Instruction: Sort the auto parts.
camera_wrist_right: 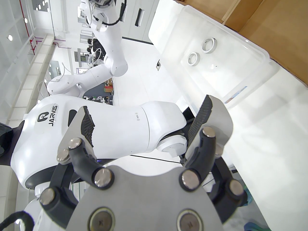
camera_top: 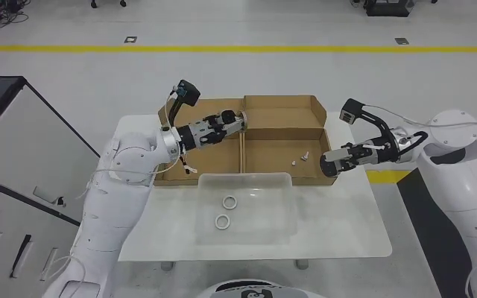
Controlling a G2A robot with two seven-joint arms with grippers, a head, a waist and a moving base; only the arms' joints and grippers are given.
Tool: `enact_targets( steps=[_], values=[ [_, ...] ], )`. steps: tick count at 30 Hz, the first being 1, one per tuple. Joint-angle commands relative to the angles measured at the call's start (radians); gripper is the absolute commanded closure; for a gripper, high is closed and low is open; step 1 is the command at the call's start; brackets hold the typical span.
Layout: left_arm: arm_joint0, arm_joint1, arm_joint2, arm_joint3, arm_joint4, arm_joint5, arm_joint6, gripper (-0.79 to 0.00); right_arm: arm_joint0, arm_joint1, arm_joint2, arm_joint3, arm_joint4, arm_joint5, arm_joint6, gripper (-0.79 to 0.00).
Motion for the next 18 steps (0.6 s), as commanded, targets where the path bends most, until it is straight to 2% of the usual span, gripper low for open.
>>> enact_targets(
  steps=[1, 11, 18],
  values=[
    [-0.027, 0.001, 0.014, 0.021, 0.039, -0.007, -0.013, 0.000, 0.000, 0.000, 0.000, 0.000, 0.000, 0.000, 0.000, -0.785],
    [-0.204, 0.003, 0.125, 0.177, 0.265, -0.085, -0.120, 0.000, 0.000, 0.000, 0.000, 0.000, 0.000, 0.000, 0.000, -0.785],
    [-0.284, -0.002, 0.232, 0.287, 0.358, -0.158, -0.186, 0.000, 0.000, 0.000, 0.000, 0.000, 0.000, 0.000, 0.000, -0.785]
  ],
)
